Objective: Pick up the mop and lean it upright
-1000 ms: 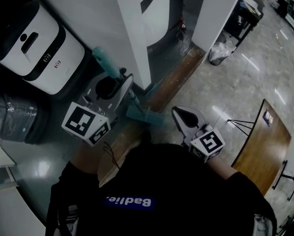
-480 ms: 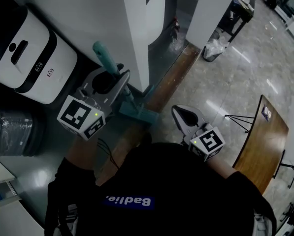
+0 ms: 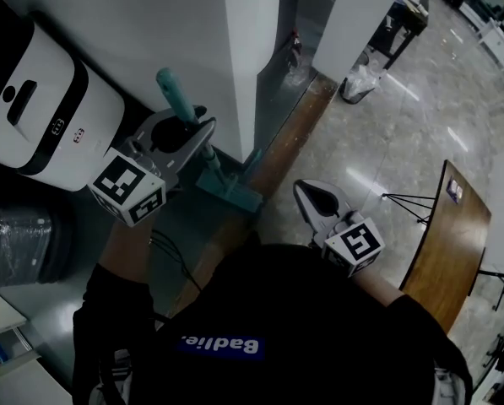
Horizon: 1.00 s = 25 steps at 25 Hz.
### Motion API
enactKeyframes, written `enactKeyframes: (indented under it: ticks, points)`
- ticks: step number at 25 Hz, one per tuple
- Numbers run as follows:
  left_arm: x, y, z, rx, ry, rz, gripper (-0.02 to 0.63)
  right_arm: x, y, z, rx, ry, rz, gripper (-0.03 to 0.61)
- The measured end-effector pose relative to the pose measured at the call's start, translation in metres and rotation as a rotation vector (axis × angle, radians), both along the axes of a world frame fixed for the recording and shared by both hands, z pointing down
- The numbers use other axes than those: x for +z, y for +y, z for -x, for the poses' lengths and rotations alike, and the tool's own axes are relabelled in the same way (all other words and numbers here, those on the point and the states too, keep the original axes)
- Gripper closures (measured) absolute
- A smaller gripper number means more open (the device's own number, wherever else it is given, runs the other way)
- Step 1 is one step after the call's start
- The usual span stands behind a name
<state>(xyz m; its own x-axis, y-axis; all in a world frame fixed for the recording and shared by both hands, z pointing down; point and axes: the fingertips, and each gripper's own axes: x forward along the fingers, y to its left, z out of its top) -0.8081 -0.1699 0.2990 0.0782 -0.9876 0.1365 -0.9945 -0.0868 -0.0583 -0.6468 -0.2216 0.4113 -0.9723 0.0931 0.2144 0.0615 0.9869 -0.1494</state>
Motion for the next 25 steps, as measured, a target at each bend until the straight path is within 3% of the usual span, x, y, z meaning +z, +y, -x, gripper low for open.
enactKeyframes:
  ticks: [6,16,21,25]
  points:
    - [0.013,-0.008,0.028,0.022,0.016,0.043,0.508,0.007,-0.006,0.008,0.033,0.022,-0.01,0.574]
    - [0.014,-0.026,0.04,0.133,0.006,0.072,0.508,0.016,-0.02,0.017,0.07,0.05,-0.008,0.574]
    - [0.017,-0.042,0.05,0.101,0.006,0.052,0.505,0.021,-0.024,0.019,0.084,0.057,-0.007,0.574]
    - [0.021,-0.055,0.062,0.001,-0.041,0.03,0.498,0.02,-0.034,0.015,0.104,0.057,-0.001,0.574]
